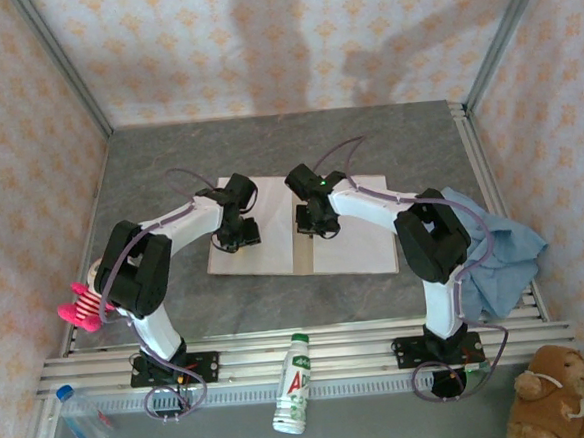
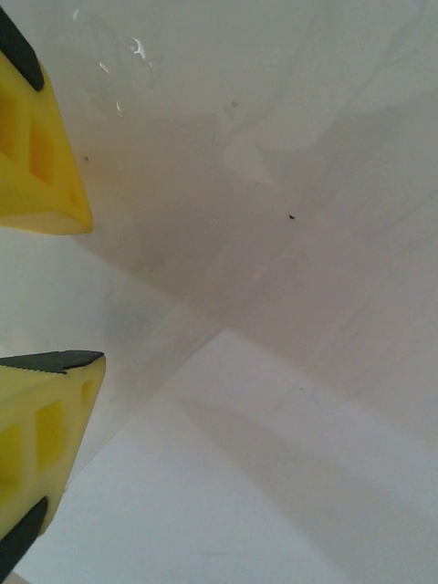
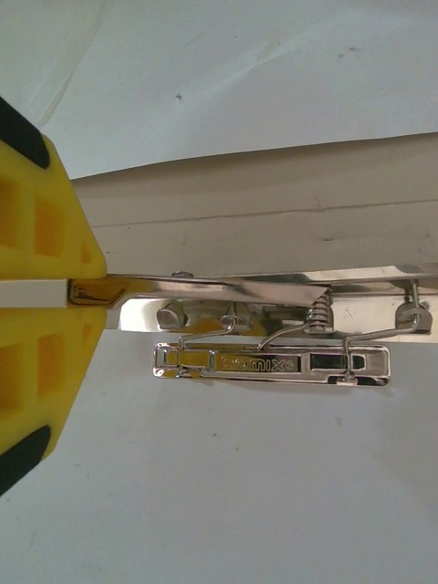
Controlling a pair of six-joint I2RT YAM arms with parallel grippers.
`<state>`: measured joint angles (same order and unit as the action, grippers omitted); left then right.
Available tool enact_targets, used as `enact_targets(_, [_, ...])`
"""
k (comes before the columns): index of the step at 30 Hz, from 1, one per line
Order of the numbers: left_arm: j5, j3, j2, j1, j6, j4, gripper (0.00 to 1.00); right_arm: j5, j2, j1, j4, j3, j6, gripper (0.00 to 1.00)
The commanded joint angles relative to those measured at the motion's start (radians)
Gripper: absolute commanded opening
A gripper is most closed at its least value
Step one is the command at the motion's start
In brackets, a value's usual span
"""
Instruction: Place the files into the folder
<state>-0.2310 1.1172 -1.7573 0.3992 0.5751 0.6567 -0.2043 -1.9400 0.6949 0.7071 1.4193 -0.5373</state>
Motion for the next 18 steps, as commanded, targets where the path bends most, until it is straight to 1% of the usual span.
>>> enact_targets(1, [0.009, -0.013, -0.018, -0.004, -0.017, -0.006, 0.39, 0.050, -0.025, 0.011, 0.044, -0.035, 0.012, 0.11])
enact_targets(7, [0.015, -0.014, -0.030, -0.005, -0.020, -0.006, 0.38, 0.077, -0.035, 0.012, 0.065, -0.035, 0.021, 0.09])
enact_targets(18, [0.010, -0.013, -0.051, -0.005, -0.032, -0.006, 0.37, 0.118, -0.033, 0.015, 0.091, -0.036, 0.033, 0.08])
